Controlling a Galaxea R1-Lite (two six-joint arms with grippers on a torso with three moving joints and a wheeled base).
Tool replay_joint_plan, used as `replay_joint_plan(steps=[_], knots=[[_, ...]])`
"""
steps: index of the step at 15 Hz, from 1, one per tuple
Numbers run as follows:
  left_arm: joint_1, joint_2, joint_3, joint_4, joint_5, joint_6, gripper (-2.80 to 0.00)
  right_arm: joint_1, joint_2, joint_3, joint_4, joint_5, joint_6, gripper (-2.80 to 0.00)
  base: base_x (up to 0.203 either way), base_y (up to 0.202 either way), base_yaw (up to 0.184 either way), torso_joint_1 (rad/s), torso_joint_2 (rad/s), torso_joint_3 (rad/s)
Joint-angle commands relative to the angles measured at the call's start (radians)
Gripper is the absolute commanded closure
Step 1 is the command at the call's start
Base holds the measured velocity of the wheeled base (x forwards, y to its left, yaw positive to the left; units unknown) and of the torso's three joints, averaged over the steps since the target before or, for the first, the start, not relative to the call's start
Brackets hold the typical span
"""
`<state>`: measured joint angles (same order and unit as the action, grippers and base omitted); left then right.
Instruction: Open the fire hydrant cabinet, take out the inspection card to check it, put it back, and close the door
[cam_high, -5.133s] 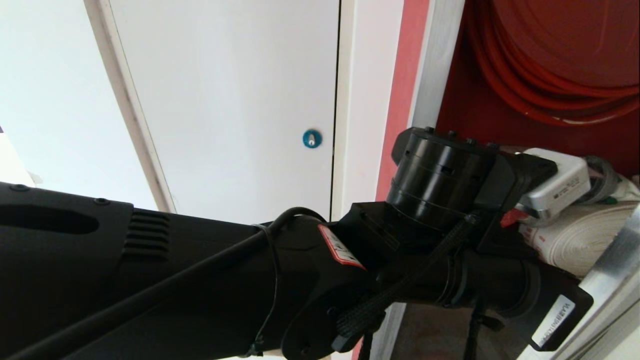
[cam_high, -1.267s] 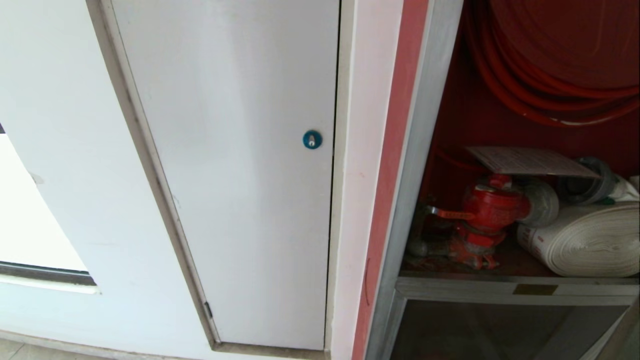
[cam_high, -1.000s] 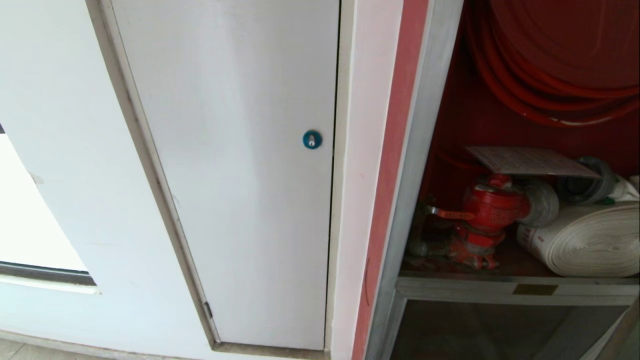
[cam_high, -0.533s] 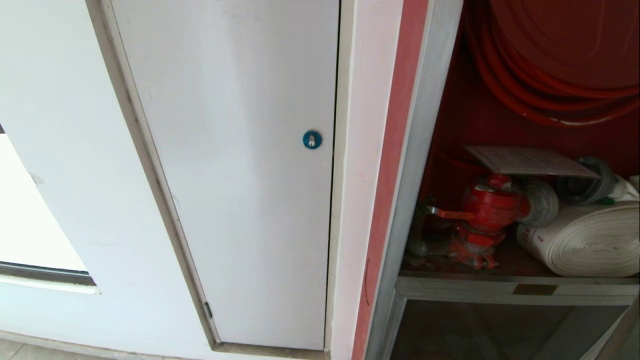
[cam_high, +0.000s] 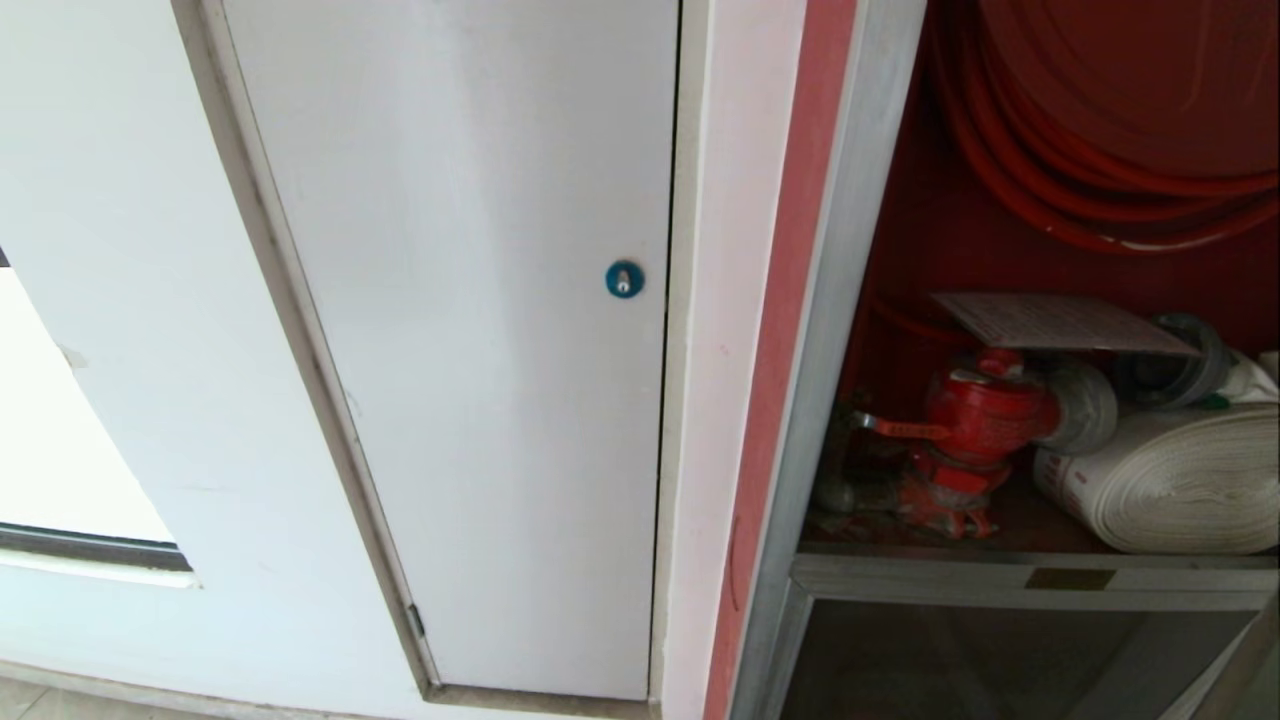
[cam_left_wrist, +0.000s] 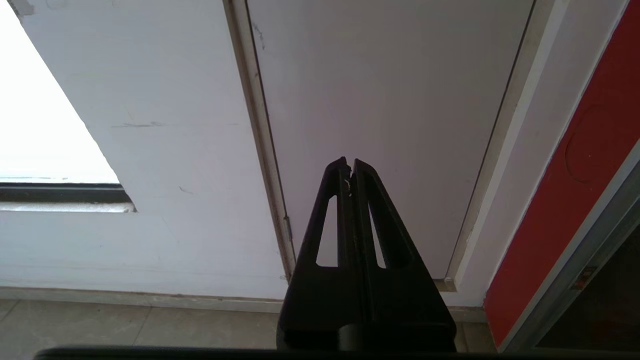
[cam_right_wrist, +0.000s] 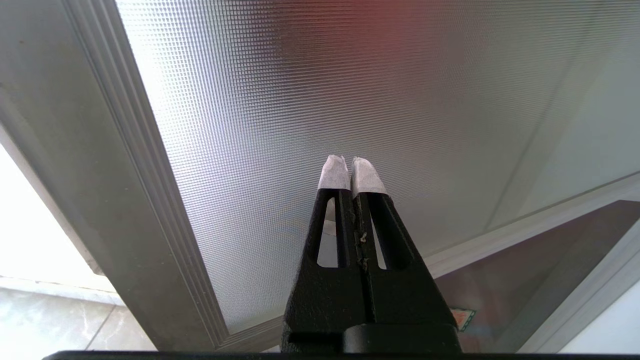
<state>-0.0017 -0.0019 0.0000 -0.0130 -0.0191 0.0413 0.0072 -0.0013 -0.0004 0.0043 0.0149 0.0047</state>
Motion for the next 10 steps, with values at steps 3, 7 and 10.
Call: replay_joint_plan(steps=[3,7,10], knots=[[0.000,0.002,0.006,-0.001,0.001,-0.004,0.00,0.000,0.000,0.000,0.001,0.000,0.000,0.00,0.000,0.000,0.000,0.000,0.00,0.000],[0.000,0.002,0.006,-0.001,0.001,-0.006,0.00,0.000,0.001,0.000,0.000,0.000,0.000,0.00,0.000,0.000,0.000,0.000,0.00,0.000],[0.000,0.002,0.006,-0.001,0.002,-0.012,0.00,0.000,0.000,0.000,0.000,0.000,0.000,0.00,0.000,0.000,0.000,0.000,0.00,0.000]])
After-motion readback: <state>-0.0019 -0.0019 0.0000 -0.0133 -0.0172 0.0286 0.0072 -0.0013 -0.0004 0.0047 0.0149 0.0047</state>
